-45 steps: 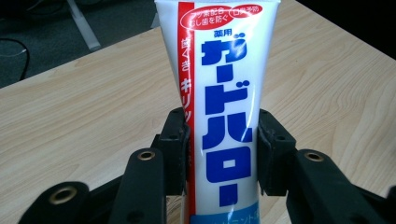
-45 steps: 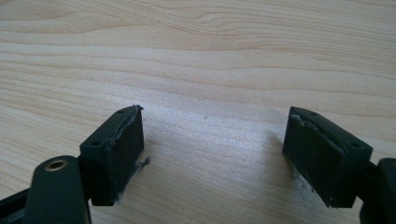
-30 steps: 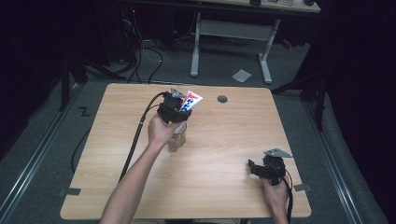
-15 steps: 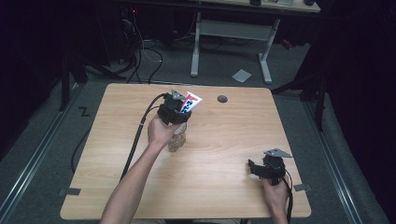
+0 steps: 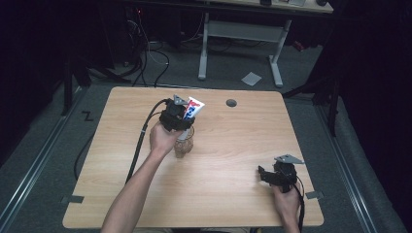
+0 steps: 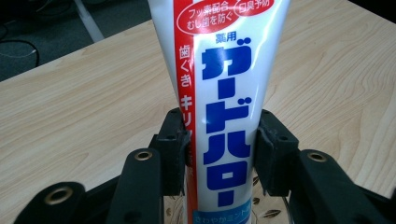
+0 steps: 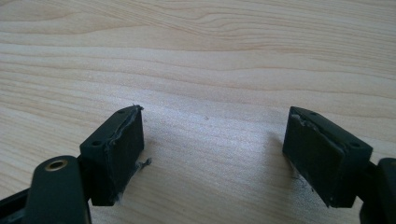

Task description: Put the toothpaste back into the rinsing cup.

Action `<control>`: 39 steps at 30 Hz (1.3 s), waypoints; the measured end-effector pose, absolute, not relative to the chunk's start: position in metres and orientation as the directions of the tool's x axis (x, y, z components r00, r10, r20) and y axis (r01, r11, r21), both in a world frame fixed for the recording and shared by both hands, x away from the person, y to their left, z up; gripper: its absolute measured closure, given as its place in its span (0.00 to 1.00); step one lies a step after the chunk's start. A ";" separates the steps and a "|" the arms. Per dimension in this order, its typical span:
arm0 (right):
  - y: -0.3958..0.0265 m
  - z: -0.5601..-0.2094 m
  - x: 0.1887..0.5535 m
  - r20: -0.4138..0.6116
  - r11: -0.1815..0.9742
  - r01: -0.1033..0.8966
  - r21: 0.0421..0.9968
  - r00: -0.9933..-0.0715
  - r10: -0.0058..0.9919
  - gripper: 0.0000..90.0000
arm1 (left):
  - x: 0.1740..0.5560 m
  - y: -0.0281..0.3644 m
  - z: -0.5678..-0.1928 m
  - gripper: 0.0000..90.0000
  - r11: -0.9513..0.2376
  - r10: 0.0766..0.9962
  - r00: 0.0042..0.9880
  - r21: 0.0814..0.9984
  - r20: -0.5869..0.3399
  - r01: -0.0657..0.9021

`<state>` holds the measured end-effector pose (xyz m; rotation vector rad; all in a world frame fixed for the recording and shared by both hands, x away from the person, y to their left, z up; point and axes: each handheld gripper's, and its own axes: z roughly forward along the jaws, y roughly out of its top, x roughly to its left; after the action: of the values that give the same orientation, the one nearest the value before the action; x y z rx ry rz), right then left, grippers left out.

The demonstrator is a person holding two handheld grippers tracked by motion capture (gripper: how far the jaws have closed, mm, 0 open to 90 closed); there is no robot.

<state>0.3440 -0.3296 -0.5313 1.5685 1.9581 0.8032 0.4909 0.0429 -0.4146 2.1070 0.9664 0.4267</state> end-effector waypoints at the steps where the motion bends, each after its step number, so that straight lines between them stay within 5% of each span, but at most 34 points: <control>1: -0.330 -0.531 0.344 -0.021 0.162 0.682 0.713 -0.210 0.977 0.22 | 0.491 0.043 -0.415 0.66 -0.420 0.754 0.657 0.758 -0.014 0.499; 39: -0.329 -0.531 0.344 -0.020 0.161 0.682 0.713 -0.209 0.978 0.22 | 0.486 0.051 -0.420 0.66 -0.419 0.758 0.652 0.750 -0.020 0.511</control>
<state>0.3438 -0.3295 -0.5313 1.5701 1.9588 0.8027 0.4855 0.0512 -0.4198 2.1123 0.9812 0.4173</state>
